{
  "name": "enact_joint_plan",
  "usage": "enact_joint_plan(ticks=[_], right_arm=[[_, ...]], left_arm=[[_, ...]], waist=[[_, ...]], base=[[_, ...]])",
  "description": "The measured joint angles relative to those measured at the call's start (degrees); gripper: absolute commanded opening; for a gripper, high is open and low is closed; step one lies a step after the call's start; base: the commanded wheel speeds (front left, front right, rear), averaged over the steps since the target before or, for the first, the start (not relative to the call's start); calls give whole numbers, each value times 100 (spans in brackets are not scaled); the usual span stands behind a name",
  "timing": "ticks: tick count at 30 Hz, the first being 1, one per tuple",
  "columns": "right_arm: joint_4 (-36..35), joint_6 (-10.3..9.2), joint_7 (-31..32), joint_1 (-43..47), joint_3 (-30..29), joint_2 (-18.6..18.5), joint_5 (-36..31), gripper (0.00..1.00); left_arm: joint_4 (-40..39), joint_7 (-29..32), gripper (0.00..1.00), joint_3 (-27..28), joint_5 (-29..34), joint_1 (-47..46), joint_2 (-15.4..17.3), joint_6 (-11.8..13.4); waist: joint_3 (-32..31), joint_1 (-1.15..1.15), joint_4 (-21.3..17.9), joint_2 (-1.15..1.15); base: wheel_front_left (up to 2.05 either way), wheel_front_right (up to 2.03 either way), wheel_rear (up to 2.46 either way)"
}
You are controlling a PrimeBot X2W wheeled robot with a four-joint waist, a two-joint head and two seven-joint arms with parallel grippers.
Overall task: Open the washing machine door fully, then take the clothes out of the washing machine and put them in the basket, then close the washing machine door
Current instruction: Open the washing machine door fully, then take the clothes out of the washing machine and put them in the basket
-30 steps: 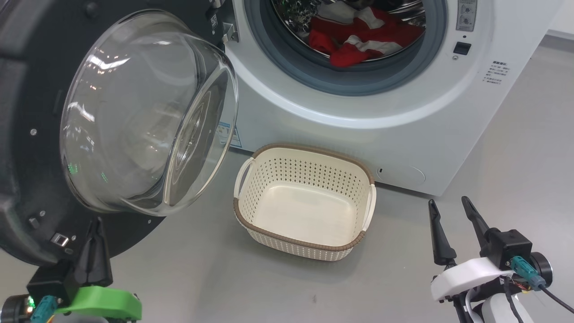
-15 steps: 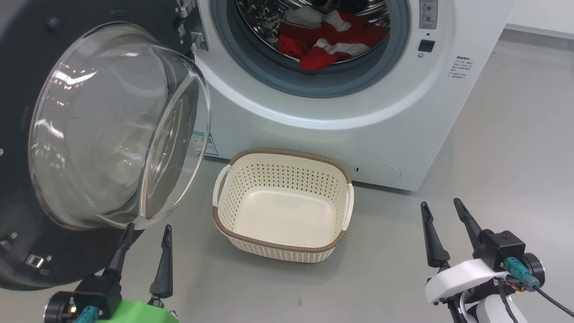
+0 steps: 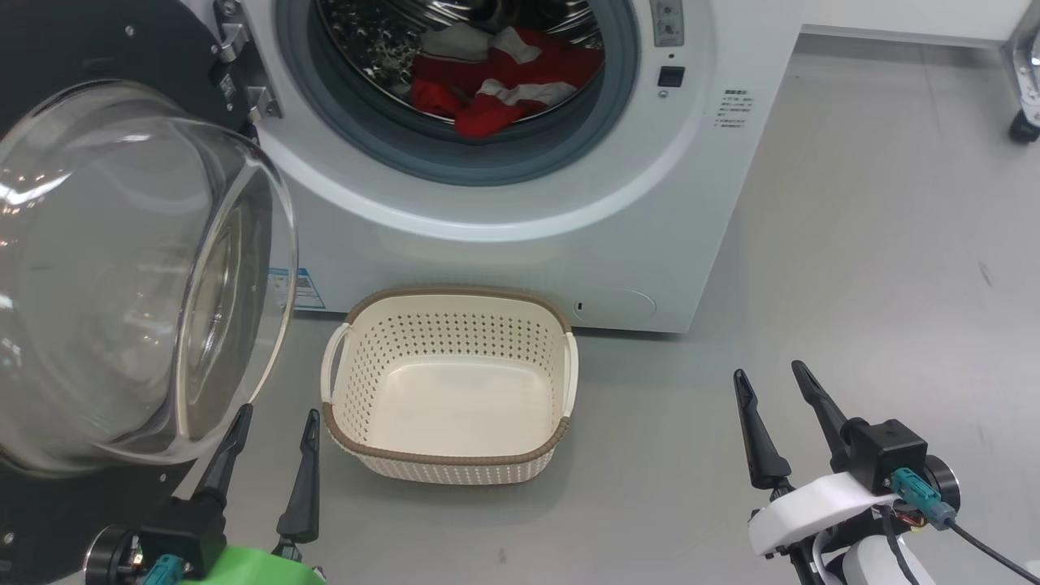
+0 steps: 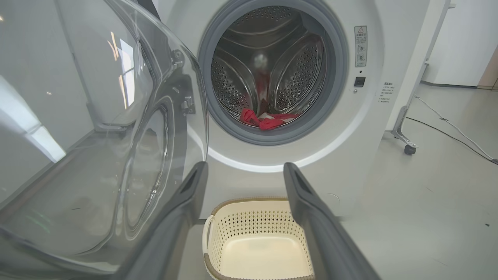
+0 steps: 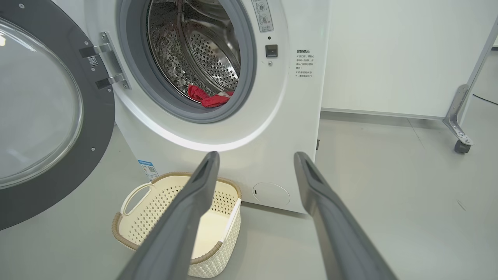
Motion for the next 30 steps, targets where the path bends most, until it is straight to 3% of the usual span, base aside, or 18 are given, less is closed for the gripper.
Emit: enact_joint_plan(ticks=[12, 30], right_arm=[[-99, -73, 0, 191, 77, -2, 60, 100], [-269, -211, 0, 424, 99, 0, 79, 100]], left_arm=[[111, 152, 100, -13, 0, 174, 1, 11], [122, 296, 100, -102, 10, 293, -7, 110]], waist=[[-147, 0, -630, 0], [-318, 0, -864, 0]], base=[[0, 0, 0], [0, 0, 0]])
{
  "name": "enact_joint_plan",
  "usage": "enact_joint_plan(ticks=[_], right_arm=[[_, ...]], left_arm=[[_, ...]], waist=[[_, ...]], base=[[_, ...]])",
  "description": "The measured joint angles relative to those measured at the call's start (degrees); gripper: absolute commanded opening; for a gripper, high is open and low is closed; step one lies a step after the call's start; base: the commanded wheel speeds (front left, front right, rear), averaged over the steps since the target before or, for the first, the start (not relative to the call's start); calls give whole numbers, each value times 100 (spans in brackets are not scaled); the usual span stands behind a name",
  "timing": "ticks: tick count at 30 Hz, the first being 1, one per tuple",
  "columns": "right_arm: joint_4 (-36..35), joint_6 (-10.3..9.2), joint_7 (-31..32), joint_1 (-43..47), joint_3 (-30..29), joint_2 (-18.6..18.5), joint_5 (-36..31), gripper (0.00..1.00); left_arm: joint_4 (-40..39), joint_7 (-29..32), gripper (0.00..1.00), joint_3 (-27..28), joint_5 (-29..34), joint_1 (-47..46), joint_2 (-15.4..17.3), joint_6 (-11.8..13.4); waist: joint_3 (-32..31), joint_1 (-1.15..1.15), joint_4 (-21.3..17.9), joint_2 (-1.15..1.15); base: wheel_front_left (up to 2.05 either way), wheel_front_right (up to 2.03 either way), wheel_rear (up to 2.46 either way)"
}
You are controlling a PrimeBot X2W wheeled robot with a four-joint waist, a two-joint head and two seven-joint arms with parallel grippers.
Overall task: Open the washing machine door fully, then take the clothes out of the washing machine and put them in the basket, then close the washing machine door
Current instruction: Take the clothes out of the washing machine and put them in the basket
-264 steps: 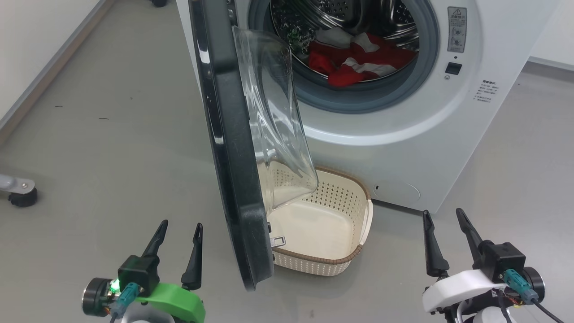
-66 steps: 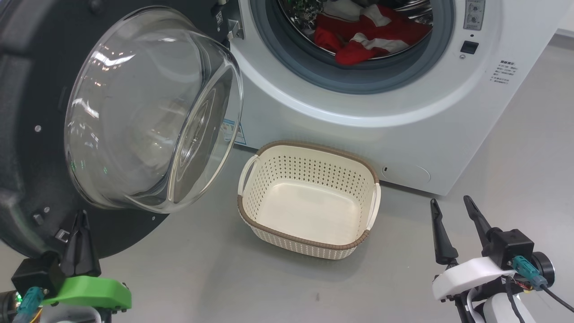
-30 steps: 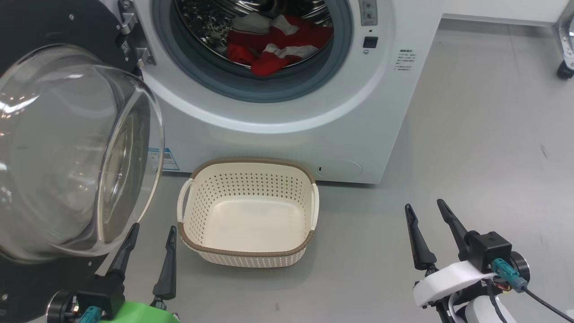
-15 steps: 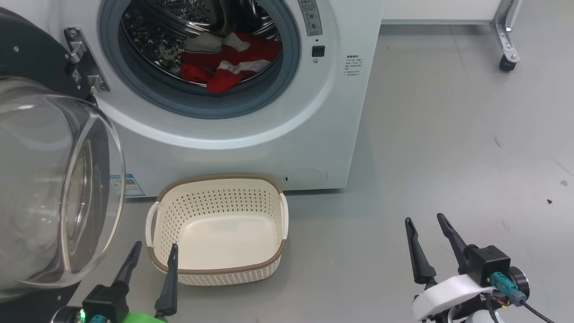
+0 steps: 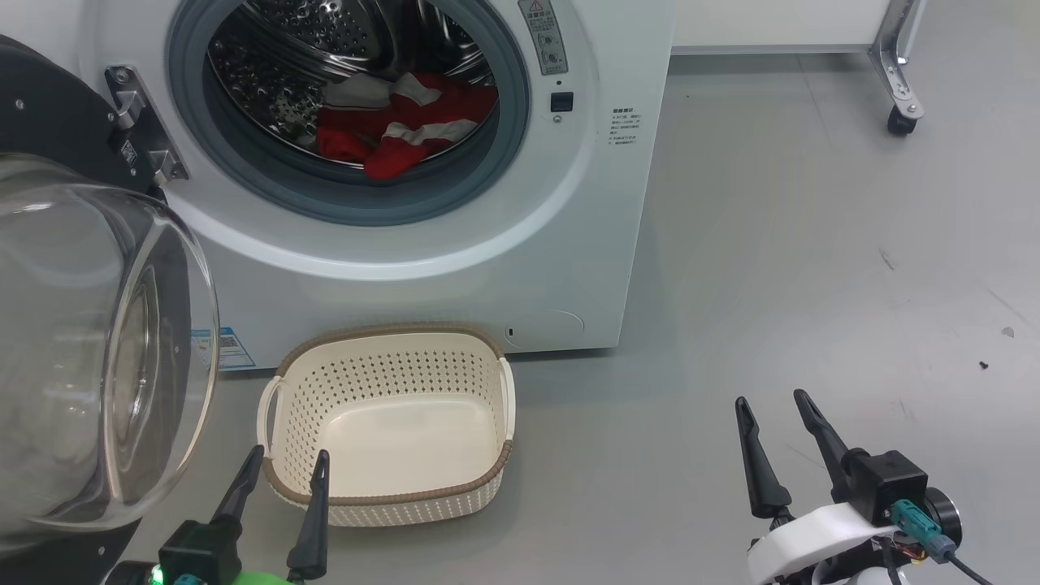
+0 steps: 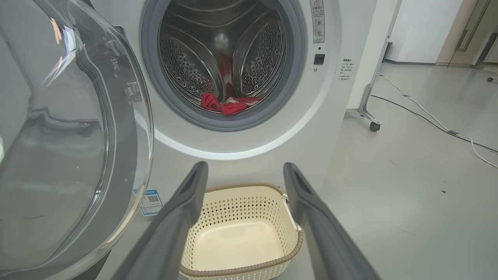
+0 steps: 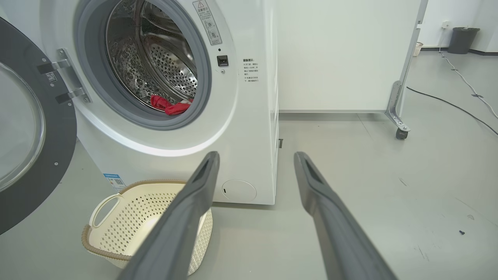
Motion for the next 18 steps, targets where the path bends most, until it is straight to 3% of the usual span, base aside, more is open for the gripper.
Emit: enact_joint_plan(ticks=[18], right_arm=[[-92, -52, 0, 59, 27, 1, 0, 100]], left_arm=[[-57, 2, 100, -11, 133, 5, -3, 91]], waist=[[26, 0, -8, 0]], base=[[2, -6, 4]])
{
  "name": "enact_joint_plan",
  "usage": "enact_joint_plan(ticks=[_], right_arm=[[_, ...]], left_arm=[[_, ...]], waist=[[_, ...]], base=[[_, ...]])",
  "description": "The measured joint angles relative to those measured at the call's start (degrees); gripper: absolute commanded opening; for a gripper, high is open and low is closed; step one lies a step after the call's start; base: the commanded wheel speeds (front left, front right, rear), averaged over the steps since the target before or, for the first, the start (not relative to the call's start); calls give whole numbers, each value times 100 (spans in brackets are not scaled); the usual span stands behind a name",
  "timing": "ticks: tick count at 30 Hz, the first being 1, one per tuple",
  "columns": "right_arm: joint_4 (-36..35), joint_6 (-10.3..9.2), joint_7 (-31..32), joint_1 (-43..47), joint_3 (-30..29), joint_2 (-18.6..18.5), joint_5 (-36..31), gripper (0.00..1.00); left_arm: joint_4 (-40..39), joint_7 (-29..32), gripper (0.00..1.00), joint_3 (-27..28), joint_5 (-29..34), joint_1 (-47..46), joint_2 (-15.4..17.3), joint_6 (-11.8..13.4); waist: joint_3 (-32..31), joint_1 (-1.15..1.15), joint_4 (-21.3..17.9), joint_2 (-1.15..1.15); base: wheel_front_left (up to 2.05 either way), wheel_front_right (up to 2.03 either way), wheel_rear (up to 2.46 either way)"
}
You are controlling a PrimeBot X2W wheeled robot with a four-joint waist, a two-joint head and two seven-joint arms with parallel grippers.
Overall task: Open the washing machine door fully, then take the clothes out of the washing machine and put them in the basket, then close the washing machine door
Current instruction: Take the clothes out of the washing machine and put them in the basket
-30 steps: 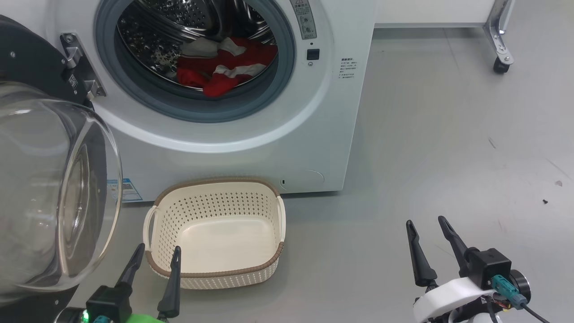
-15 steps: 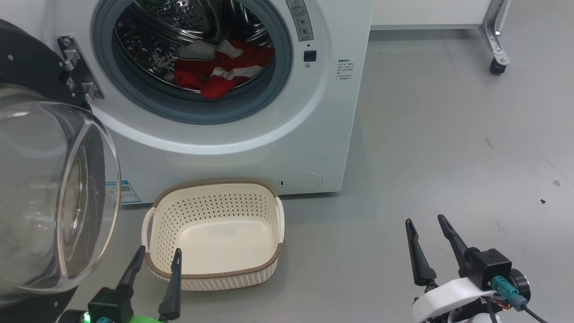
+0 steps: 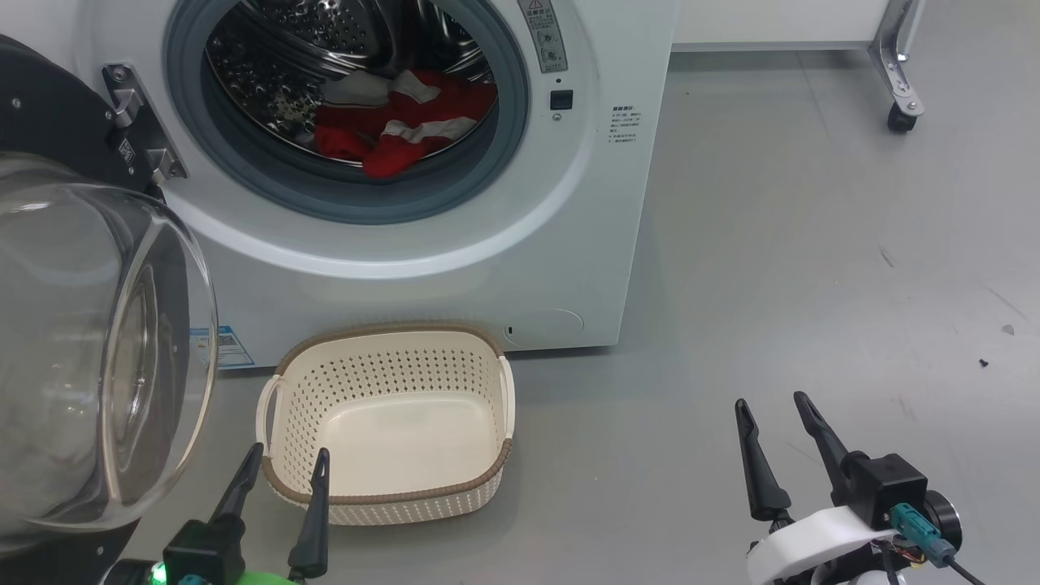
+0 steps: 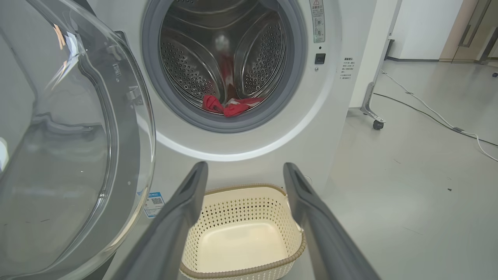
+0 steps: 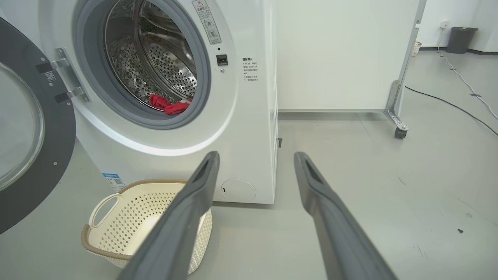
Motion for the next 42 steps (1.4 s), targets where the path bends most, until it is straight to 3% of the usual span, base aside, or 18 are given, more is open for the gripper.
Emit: enact_joint_plan(ticks=[42], right_arm=[[-20, -7, 0, 1, 43, 0, 43, 100]], left_arm=[[-122, 47, 100, -67, 51, -1, -7, 52]], waist=[[66, 0, -6, 0]], base=[[52, -53, 1]])
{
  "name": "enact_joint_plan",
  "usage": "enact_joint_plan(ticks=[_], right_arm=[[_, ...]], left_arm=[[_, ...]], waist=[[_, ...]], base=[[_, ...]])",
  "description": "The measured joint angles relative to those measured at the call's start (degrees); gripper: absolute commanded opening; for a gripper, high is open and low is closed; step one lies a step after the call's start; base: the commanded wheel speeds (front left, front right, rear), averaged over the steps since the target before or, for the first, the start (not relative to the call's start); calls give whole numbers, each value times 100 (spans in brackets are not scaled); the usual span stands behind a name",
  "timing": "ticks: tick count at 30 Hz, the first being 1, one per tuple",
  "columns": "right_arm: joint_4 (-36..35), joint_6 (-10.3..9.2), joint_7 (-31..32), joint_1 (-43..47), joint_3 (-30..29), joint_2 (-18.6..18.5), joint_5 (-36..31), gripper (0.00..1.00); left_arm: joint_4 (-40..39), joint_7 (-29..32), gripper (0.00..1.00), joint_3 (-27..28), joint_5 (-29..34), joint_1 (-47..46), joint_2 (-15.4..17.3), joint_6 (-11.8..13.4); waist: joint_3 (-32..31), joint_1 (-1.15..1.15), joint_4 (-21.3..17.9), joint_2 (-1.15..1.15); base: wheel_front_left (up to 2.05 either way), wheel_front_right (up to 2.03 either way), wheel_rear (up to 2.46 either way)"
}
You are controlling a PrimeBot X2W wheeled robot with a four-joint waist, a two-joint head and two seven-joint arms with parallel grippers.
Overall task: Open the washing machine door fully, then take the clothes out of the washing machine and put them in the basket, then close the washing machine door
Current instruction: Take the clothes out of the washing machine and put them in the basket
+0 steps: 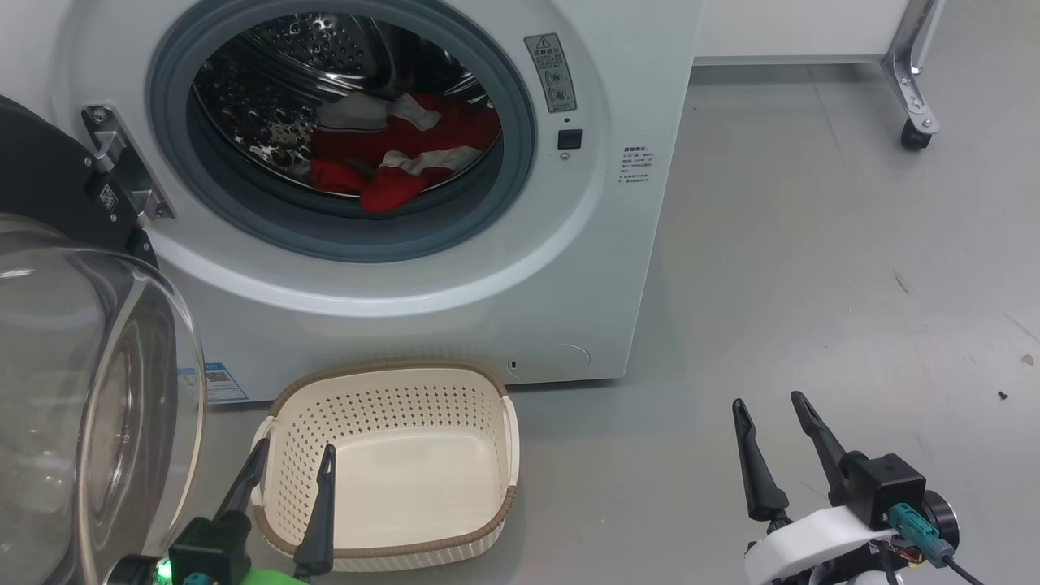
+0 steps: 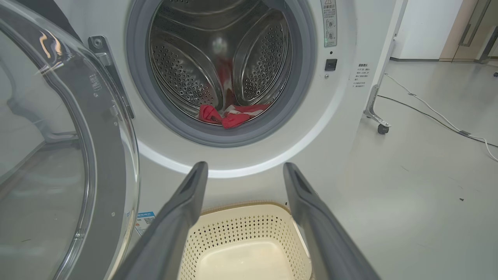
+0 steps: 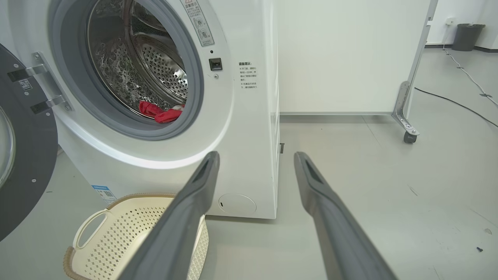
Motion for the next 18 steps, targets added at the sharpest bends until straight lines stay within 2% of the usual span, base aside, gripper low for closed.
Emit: enact_joint_plan(ticks=[18], right_arm=[[21, 0, 0, 0, 7, 0, 0, 100]], left_arm=[[25, 3, 100, -14, 0, 0, 0, 5]], waist=[[-43, 0, 8, 0]], base=[[0, 0, 0]])
